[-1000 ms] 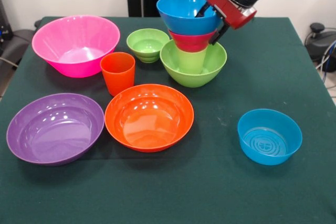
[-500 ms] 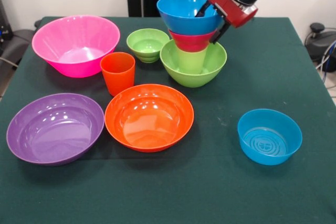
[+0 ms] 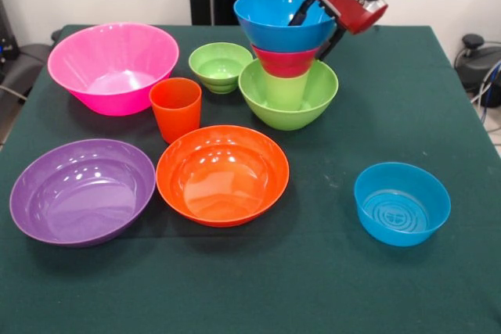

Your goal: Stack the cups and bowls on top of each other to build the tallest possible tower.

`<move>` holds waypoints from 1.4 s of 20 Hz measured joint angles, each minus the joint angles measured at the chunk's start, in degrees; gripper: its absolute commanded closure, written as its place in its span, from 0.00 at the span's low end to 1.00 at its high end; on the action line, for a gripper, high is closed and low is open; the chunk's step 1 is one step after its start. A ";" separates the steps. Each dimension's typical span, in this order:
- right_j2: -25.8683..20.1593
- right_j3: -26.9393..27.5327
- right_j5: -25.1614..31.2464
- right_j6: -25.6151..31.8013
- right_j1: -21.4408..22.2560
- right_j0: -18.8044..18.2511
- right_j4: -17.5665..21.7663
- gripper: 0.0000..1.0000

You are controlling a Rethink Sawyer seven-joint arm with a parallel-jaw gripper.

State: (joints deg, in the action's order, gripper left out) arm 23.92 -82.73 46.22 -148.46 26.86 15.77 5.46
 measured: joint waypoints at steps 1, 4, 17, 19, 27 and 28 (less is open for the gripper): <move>0.00 0.00 0.00 0.00 0.13 -0.01 0.00 0.00; -0.02 0.09 0.51 0.00 0.98 -0.08 -0.07 0.00; -0.23 2.85 3.84 0.00 3.28 -0.74 -1.39 0.00; -0.23 3.68 4.68 0.00 3.44 -0.81 -1.52 0.00; -0.38 6.81 8.15 0.00 4.00 -1.41 -1.57 0.00; -0.45 7.05 8.34 0.00 4.10 -1.52 -1.57 0.00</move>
State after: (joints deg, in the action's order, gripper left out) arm 23.48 -75.68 54.56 -148.46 30.97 14.25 3.90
